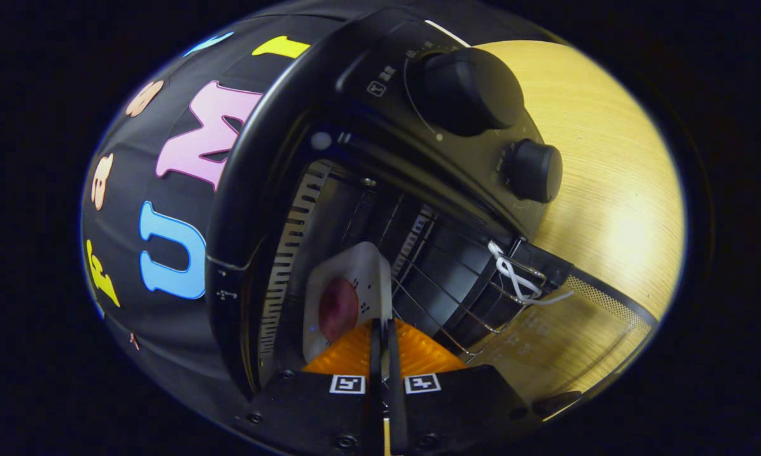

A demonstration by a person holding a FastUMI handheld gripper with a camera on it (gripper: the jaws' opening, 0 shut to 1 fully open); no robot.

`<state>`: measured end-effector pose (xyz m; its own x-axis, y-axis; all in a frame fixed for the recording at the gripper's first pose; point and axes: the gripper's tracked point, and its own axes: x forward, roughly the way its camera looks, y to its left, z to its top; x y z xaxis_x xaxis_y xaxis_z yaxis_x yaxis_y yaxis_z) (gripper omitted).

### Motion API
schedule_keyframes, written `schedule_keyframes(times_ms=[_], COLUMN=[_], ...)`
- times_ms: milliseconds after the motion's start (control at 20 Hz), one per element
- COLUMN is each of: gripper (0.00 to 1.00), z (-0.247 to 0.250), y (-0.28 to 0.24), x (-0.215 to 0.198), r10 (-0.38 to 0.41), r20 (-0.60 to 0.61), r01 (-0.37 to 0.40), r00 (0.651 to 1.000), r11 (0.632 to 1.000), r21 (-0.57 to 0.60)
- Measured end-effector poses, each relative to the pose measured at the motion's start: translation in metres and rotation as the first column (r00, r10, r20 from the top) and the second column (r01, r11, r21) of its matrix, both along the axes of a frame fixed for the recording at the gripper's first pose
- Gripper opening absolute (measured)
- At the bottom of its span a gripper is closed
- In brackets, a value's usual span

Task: Open the toaster oven, put the food inside, and close the toaster oven door.

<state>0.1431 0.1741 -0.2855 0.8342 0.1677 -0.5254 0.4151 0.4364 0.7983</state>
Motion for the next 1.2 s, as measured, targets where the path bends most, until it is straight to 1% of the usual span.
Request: schedule_keyframes(times_ms=[100, 150, 250, 350, 450, 500, 700, 750, 850, 950, 1050, 1200], gripper=[0.12, 0.2, 0.35, 0.39, 0.77, 0.97, 0.98, 0.98, 0.98, 0.98, 0.99, 0.99], z=[0.004, 0.01, 0.011, 0.014, 0.026, 0.022, 0.029, 0.032, 0.039, 0.04, 0.035, 0.02], y=[0.001, 0.003, 0.001, 0.005, 0.012, 0.012, 0.015, 0.017, 0.022, 0.027, 0.03, 0.026], x=[-0.006, -0.008, -0.015, -0.027, -0.039, -0.046, -0.081, -0.089, -0.104, -0.124, -0.142, -0.17], r10=[0.018, 0.032, 0.065, 0.109, 0.159, 0.176, 0.267, 0.298, 0.374, 0.46, 0.532, 0.621], r20=[0.008, 0.024, 0.029, 0.032, 0.048, 0.032, 0.022, 0.024, 0.029, 0.016, -0.01, -0.082], r01=[-0.017, -0.032, -0.065, -0.108, -0.159, -0.175, -0.264, -0.294, -0.362, -0.439, -0.501, -0.574], r00=[1.0, 0.999, 0.997, 0.994, 0.986, 0.984, 0.963, 0.954, 0.927, 0.888, 0.846, 0.78], r11=[1.0, 0.999, 0.998, 0.994, 0.987, 0.984, 0.96, 0.949, 0.912, 0.857, 0.79, 0.657], r21=[-0.004, 0.005, -0.016, -0.015, 0.004, -0.023, -0.092, -0.118, -0.191, -0.27, -0.353, -0.489])
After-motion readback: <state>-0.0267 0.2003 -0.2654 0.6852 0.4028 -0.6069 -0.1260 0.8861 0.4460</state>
